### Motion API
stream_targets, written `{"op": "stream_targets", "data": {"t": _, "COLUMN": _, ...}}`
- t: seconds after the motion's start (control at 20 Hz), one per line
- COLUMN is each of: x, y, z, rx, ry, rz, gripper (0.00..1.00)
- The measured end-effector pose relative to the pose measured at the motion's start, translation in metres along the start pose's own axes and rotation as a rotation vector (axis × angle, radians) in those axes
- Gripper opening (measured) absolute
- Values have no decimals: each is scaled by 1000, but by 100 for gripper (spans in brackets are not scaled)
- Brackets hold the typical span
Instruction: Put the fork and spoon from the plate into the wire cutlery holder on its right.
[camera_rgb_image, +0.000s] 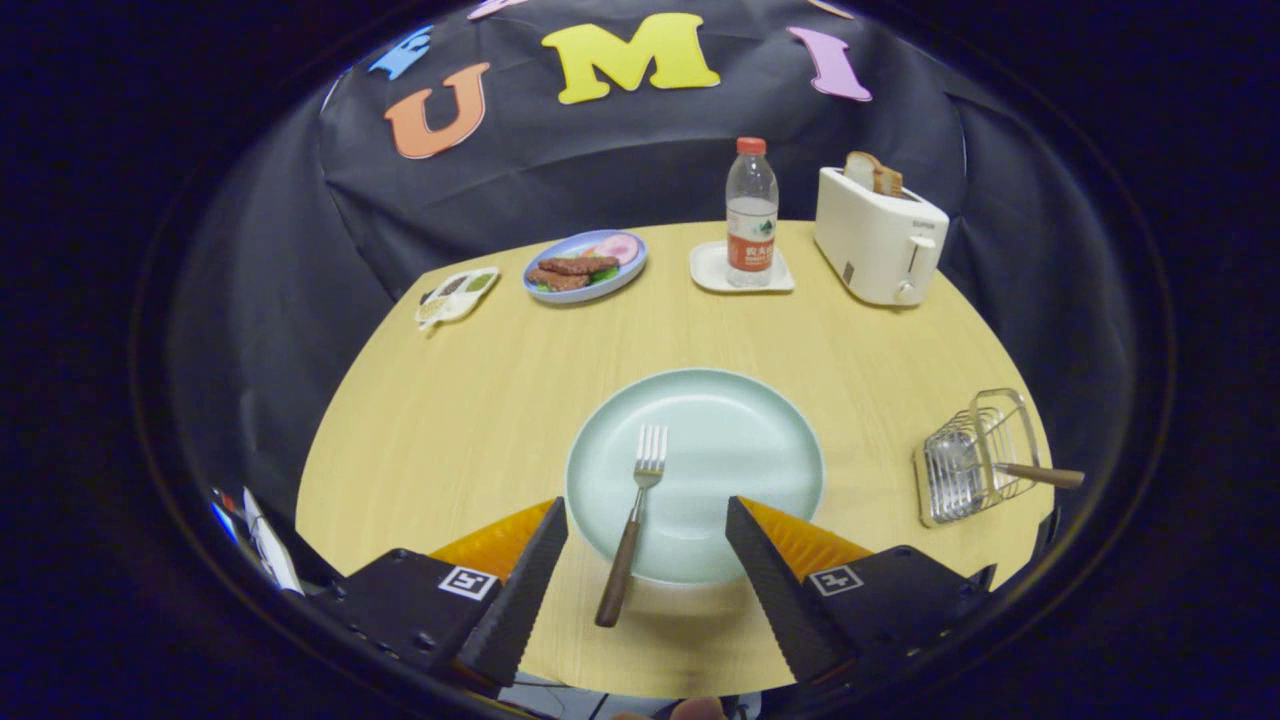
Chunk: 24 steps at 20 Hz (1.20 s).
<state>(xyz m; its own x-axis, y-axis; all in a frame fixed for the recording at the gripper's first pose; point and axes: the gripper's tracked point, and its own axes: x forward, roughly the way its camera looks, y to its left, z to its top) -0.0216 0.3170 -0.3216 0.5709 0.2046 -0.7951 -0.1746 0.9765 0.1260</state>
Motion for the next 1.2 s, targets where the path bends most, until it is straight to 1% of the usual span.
{"op": "stream_targets", "data": {"t": 0.15, "x": 22, "y": -1, "z": -12, "rx": 4, "ry": 24, "rz": -35, "gripper": 97}}
{"op": "stream_targets", "data": {"t": 0.25, "x": 34, "y": -1, "z": -20, "rx": 11, "ry": 48, "rz": -46, "gripper": 90}}
{"op": "stream_targets", "data": {"t": 0.3, "x": 39, "y": -3, "z": -22, "rx": 10, "ry": 60, "rz": -51, "gripper": 84}}
{"op": "stream_targets", "data": {"t": 0.35, "x": 42, "y": -4, "z": -25, "rx": 7, "ry": 70, "rz": -53, "gripper": 80}}
{"op": "stream_targets", "data": {"t": 0.4, "x": 45, "y": -4, "z": -27, "rx": 3, "ry": 82, "rz": -54, "gripper": 75}}
{"op": "stream_targets", "data": {"t": 0.55, "x": 51, "y": -3, "z": -34, "rx": -18, "ry": 102, "rz": -61, "gripper": 63}}
{"op": "stream_targets", "data": {"t": 0.7, "x": 57, "y": -2, "z": -42, "rx": -17, "ry": 138, "rz": -63, "gripper": 35}}
{"op": "stream_targets", "data": {"t": 0.75, "x": 56, "y": -2, "z": -44, "rx": -11, "ry": 147, "rz": -65, "gripper": 28}}
{"op": "stream_targets", "data": {"t": 0.8, "x": 55, "y": -2, "z": -42, "rx": -18, "ry": 151, "rz": -61, "gripper": 9}}
{"op": "stream_targets", "data": {"t": 0.85, "x": 58, "y": -4, "z": -43, "rx": -30, "ry": 159, "rz": -62, "gripper": 9}}
{"op": "stream_targets", "data": {"t": 0.9, "x": 59, "y": -7, "z": -42, "rx": -34, "ry": 159, "rz": -65, "gripper": 2}}
{"op": "stream_targets", "data": {"t": 1.0, "x": 52, "y": -7, "z": -41, "rx": -27, "ry": 184, "rz": -53, "gripper": 1}}
{"op": "stream_targets", "data": {"t": 1.2, "x": 37, "y": -23, "z": -28, "rx": -34, "ry": 183, "rz": -58, "gripper": 1}}
